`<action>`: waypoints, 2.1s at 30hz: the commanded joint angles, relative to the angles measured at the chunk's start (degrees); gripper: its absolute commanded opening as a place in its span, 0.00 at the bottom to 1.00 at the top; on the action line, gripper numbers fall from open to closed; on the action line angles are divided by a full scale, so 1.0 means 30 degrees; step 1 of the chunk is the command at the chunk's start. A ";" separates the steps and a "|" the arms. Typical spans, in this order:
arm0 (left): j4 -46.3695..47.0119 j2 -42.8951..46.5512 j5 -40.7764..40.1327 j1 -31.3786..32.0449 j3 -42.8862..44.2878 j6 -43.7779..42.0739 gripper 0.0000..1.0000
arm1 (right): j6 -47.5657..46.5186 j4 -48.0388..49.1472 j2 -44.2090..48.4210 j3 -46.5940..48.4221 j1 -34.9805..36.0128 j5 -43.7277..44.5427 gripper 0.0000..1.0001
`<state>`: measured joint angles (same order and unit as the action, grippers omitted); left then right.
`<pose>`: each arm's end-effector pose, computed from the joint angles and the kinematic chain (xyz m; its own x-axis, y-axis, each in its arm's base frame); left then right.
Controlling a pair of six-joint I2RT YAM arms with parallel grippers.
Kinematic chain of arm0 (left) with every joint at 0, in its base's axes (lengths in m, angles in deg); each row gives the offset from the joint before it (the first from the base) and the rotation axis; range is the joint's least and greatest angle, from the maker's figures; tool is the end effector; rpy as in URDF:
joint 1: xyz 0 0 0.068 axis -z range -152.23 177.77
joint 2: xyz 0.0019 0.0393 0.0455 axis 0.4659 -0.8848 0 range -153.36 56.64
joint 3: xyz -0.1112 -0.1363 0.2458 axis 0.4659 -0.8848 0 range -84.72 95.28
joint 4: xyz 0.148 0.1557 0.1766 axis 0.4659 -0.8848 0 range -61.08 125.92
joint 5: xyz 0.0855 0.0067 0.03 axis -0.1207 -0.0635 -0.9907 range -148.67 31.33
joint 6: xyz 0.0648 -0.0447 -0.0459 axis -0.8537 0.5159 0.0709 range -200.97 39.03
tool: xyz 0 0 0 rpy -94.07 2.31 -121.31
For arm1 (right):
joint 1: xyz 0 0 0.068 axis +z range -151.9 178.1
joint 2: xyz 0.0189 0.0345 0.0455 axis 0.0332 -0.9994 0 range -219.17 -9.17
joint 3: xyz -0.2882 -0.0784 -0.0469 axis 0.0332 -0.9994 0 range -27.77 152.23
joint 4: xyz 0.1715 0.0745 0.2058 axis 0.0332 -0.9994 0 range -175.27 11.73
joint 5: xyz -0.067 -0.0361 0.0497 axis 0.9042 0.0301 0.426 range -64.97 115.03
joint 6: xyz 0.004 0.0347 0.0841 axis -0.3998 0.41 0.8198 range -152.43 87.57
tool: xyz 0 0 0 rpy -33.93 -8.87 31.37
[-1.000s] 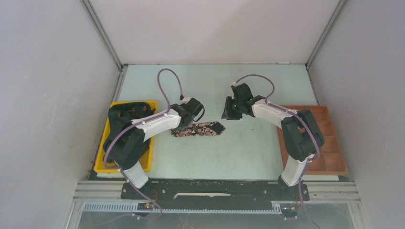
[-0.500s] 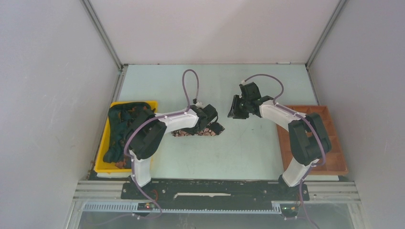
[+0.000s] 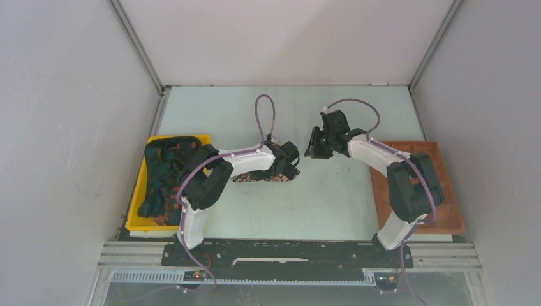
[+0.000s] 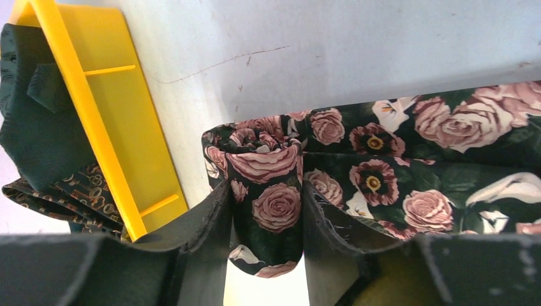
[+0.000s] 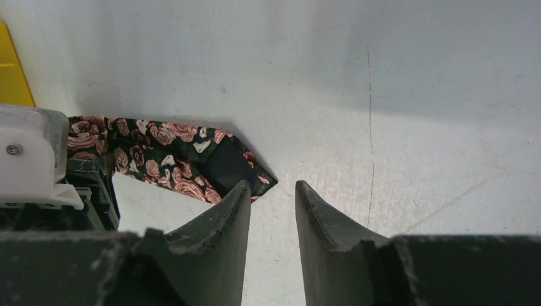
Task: Roll the ties
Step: Roll the tie at the center of the board.
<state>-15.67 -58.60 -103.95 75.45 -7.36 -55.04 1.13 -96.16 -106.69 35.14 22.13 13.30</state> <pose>0.3060 -0.2499 0.1344 -0.8310 0.4556 -0.3191 0.1695 0.7538 0.6348 0.3609 0.1791 0.1835 -0.8867 0.1974 -0.4181 -0.0257 0.8818 0.4710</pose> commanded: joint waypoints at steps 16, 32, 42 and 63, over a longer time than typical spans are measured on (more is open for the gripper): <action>0.0993 0.5526 0.1449 0.0190 -0.0908 0.0848 0.74 | -0.0447 0.1155 0.1795 -0.0757 0.0739 0.0698 0.34; 0.6862 1.6335 0.3450 -0.2237 -0.9372 0.0825 0.85 | 0.0811 0.4697 0.2088 -0.0706 0.4067 -0.0636 0.36; 1.2305 1.8231 1.0706 -0.6869 -1.3724 0.1432 0.85 | 0.2110 0.5767 -0.0678 0.1596 0.5259 -0.3351 0.35; 1.5791 1.6142 1.4870 -0.9788 -1.5328 0.2001 0.85 | 0.2643 0.4881 -0.7004 0.6979 0.6264 -0.5673 0.22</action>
<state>28.15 -9.34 -61.46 46.75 -53.10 -49.75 9.17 -81.19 -125.70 53.68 40.33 -1.93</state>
